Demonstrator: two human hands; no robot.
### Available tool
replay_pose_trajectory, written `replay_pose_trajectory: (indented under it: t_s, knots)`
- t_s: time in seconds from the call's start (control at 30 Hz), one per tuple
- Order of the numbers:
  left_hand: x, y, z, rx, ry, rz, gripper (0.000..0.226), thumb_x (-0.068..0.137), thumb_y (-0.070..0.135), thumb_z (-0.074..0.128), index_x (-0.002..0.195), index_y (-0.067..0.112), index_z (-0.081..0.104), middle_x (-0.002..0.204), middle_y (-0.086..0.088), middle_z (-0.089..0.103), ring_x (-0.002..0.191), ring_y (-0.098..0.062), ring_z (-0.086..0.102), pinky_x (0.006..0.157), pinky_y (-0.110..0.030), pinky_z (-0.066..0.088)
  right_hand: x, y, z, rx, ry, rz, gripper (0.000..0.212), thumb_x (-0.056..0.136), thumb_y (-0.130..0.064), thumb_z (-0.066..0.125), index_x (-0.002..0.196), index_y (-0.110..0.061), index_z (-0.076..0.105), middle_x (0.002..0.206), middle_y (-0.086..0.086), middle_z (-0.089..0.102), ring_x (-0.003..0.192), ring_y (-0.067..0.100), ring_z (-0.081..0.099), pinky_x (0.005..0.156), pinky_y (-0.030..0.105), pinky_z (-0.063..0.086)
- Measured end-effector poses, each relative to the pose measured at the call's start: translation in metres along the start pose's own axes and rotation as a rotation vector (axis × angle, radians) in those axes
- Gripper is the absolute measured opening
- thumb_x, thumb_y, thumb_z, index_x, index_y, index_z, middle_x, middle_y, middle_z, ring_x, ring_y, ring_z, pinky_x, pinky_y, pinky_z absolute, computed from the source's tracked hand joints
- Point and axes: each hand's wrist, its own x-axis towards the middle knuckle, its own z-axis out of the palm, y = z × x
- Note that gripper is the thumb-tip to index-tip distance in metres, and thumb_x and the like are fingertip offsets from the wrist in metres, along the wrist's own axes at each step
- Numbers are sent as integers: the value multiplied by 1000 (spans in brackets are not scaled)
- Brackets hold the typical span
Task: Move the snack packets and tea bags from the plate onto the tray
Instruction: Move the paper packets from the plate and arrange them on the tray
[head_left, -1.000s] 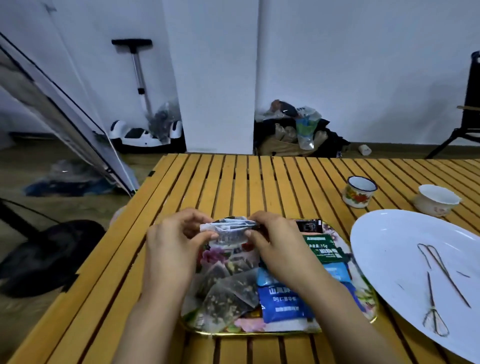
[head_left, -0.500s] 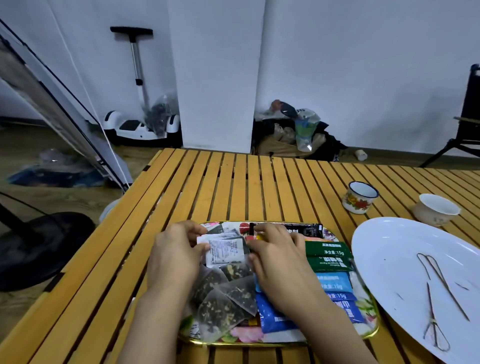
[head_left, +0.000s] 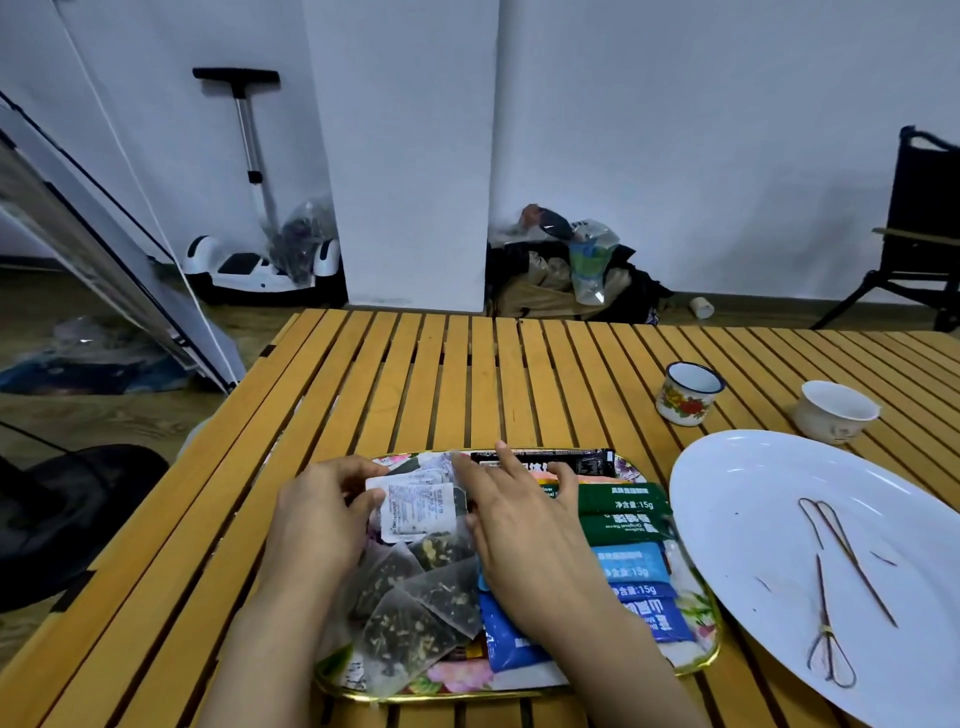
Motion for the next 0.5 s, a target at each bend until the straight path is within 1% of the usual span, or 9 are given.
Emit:
replay_pose_trajectory:
  t_s: [0.03, 0.07, 0.1, 0.17, 0.23, 0.33, 0.4, 0.43, 0.5]
  knots:
    - [1, -1, 1, 24, 3, 3, 17, 85, 12, 67, 97, 22, 73, 95, 1, 68, 84, -10, 57, 61, -20, 38, 0, 0, -1, 15, 7, 6, 60, 97, -16, 41, 150, -28, 15, 151, -7, 36, 148, 13, 7, 115, 52, -5]
    - [1, -1, 1, 50, 14, 6, 19, 84, 12, 68, 99, 23, 72, 103, -1, 67, 90, -12, 58, 66, -22, 40, 0, 0, -1, 12, 9, 8, 61, 96, -15, 42, 150, -27, 16, 152, -7, 34, 148, 14, 6, 115, 52, -4]
    - [0, 0, 2, 79, 33, 4, 21, 83, 13, 69, 100, 25, 71, 109, -3, 65, 96, -15, 59, 69, -25, 43, 0, 0, -2, -8, 5, 5, 58, 95, -15, 44, 149, -24, 23, 154, -6, 31, 149, 14, 4, 114, 53, -3]
    - [-5, 2, 2, 118, 79, -14, 22, 82, 14, 69, 100, 28, 68, 116, -5, 61, 101, -21, 58, 72, -30, 47, 1, 0, -2, -62, -20, 2, 41, 94, -16, 46, 135, -19, 48, 156, -5, 24, 149, 16, 1, 113, 55, -3]
    - [-12, 4, 3, 128, 91, -48, 24, 82, 13, 69, 102, 28, 66, 117, -6, 60, 98, -23, 58, 68, -31, 50, 1, -1, -2, -68, -37, 9, 33, 93, -15, 47, 124, -17, 58, 157, -4, 22, 149, 16, 1, 113, 56, -3]
    - [-21, 11, 3, 137, 69, -48, 28, 84, 14, 66, 106, 30, 63, 116, -6, 60, 94, -26, 62, 69, -40, 56, 0, -2, -5, -20, -4, 15, 38, 93, -13, 47, 131, -19, 52, 155, -4, 25, 148, 15, 6, 114, 54, 0]
    - [-25, 21, -2, 113, 82, -17, 27, 86, 13, 61, 103, 33, 63, 116, -5, 59, 86, -26, 64, 67, -44, 57, -2, -2, -16, 17, 69, 43, 41, 94, -13, 47, 134, -23, 49, 151, -3, 31, 144, 15, 18, 115, 50, 4]
    - [-27, 27, -4, 98, 92, 13, 26, 87, 12, 59, 101, 34, 63, 117, -4, 59, 84, -25, 64, 67, -43, 57, -3, 1, -24, 42, 100, 76, 39, 95, -14, 47, 132, -25, 50, 148, -4, 34, 140, 14, 24, 114, 47, 8]
    - [-32, 40, -8, 68, 90, 96, 24, 89, 12, 57, 99, 33, 64, 116, 0, 61, 92, -20, 63, 72, -34, 55, -6, 14, -42, 93, 141, 183, 34, 96, -18, 48, 127, -28, 54, 138, -6, 41, 131, 13, 33, 113, 42, 15]
